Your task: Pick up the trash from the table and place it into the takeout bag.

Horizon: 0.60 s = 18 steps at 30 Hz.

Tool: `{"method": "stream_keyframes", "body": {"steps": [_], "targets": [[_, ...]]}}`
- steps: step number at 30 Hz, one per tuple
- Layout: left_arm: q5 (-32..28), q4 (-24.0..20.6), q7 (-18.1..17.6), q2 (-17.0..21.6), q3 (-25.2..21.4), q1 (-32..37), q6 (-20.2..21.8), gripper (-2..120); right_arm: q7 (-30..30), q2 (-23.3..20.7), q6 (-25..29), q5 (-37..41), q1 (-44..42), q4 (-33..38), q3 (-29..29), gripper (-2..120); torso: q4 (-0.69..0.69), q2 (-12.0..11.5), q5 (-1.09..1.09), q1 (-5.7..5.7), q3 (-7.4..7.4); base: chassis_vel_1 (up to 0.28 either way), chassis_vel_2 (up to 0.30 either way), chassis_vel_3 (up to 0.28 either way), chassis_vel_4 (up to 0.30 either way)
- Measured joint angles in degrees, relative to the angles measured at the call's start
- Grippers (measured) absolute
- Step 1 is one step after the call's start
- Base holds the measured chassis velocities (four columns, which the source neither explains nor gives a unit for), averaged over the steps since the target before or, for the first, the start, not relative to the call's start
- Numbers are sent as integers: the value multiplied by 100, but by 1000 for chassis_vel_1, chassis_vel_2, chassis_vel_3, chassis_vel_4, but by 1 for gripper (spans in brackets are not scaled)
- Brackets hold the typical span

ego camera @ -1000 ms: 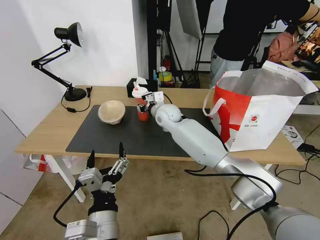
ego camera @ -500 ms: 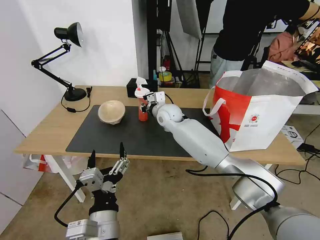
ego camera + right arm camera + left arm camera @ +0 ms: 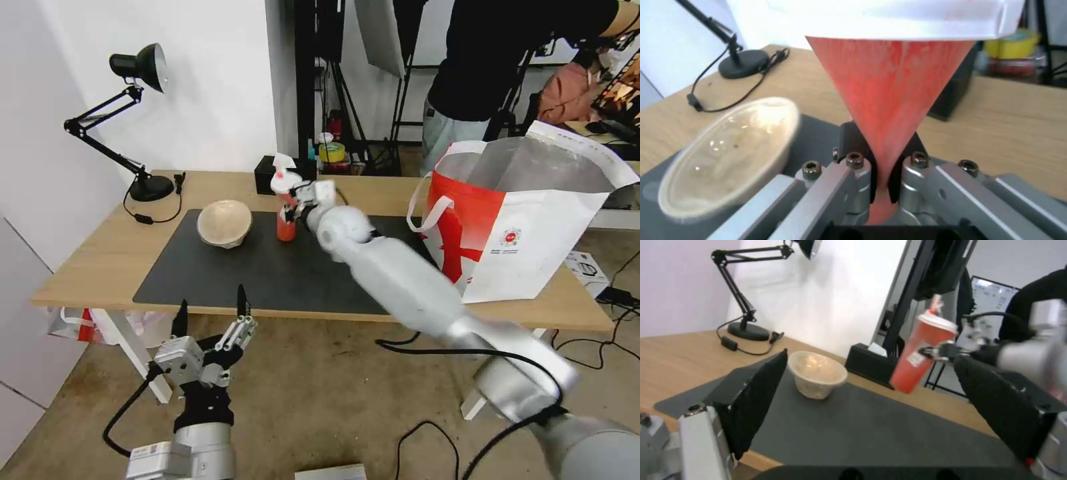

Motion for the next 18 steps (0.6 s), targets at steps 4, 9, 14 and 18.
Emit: {"method": "stream_keyframes", "body": {"steps": [4, 9, 14, 18], "targets": [[7, -34, 2, 1, -9, 43, 2, 100, 103, -404, -64, 176, -21, 636, 167, 3, 5, -1, 0, 2, 1, -1, -13, -4, 0], [15, -35, 2, 20, -23, 61, 2, 100, 322, -711, -151, 368, 37, 1138, 269, 3, 5, -1, -1, 1, 1, 0, 0, 0, 0], [30, -18, 2, 14, -19, 65, 0, 100, 578, -1074, -286, 587, 82, 1721, 364, 3, 5, -1, 1, 2, 2, 0, 0, 0, 0], [45, -6, 2, -3, 2, 65, -1, 100, 704, -1308, -356, 665, 85, 1993, 461, 3, 6, -1, 0, 1, 1, 0, 0, 0, 0]]}}
